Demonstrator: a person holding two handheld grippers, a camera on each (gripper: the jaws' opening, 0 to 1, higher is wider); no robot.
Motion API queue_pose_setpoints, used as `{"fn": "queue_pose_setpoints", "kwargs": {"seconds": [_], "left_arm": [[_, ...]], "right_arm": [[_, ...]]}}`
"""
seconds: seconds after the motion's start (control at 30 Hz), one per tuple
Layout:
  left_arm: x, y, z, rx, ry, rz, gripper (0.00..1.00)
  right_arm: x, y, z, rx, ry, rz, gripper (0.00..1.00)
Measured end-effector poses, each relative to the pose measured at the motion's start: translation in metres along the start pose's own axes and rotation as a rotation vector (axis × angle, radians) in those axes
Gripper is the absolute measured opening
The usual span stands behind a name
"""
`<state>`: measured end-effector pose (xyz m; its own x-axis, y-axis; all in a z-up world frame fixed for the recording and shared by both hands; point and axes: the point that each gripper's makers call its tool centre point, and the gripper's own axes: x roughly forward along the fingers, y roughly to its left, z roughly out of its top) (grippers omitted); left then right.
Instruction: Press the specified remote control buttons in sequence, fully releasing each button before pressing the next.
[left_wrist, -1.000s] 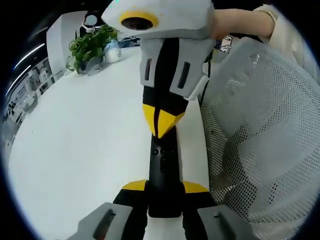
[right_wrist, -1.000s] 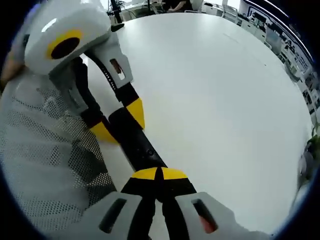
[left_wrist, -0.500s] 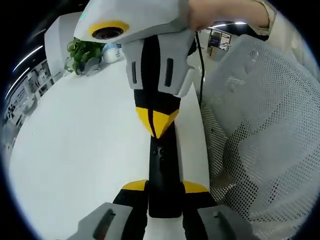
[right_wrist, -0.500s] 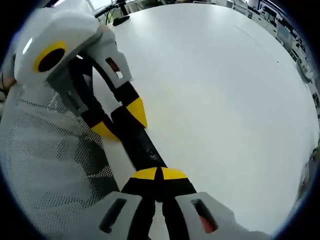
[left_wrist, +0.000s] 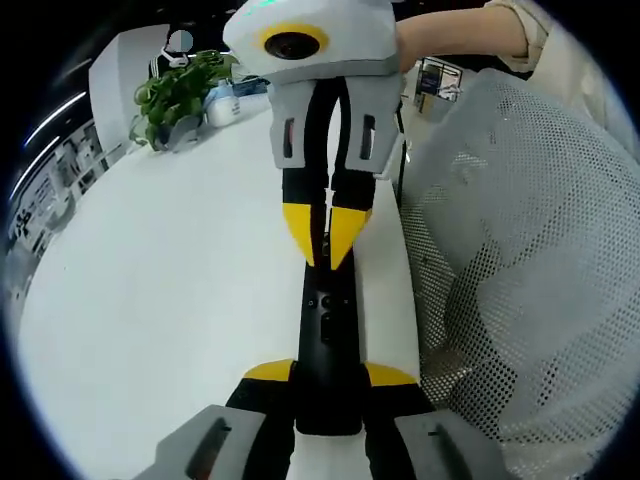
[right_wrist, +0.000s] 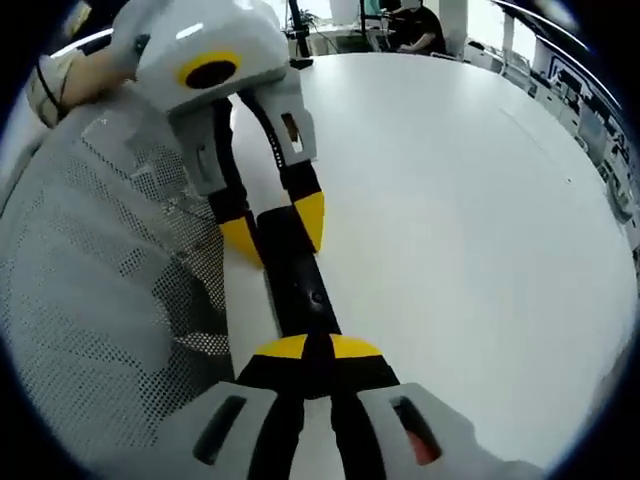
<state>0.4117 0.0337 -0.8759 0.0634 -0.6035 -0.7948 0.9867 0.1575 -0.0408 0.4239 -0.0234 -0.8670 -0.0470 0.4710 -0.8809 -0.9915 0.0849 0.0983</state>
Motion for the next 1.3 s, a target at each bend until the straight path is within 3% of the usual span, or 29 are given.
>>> {"fn": "queue_pose_setpoints", "kwargs": {"seconds": [0.2,0.53,0.73,1.3], "left_arm": [[0.0002,0.0002,-0.0003,0.004,0.000,-0.001,0.25],[0.0004,0.0000,-0.0005,0.017,0.004,-0.001,0.25],[0.0002,-0.0002,-0.0005,0.018,0.002,-0.002,0.25],[0.0000,-0.0002,-0.0008,0.022,0.004,0.000,0.25]], "right_arm": [[0.0005,0.0014,-0.0009,-0.060,0.005,-0.006,0.05],[0.0036,0.0033,0.0005,-0.244,0.122,-0.002,0.05],[0.0034,0.0017,0.0002,-0.228,0.136,0.005,0.05],[0.0024,0.0021,0.0031,-0.123,0.046,-0.016,0.06]]}}
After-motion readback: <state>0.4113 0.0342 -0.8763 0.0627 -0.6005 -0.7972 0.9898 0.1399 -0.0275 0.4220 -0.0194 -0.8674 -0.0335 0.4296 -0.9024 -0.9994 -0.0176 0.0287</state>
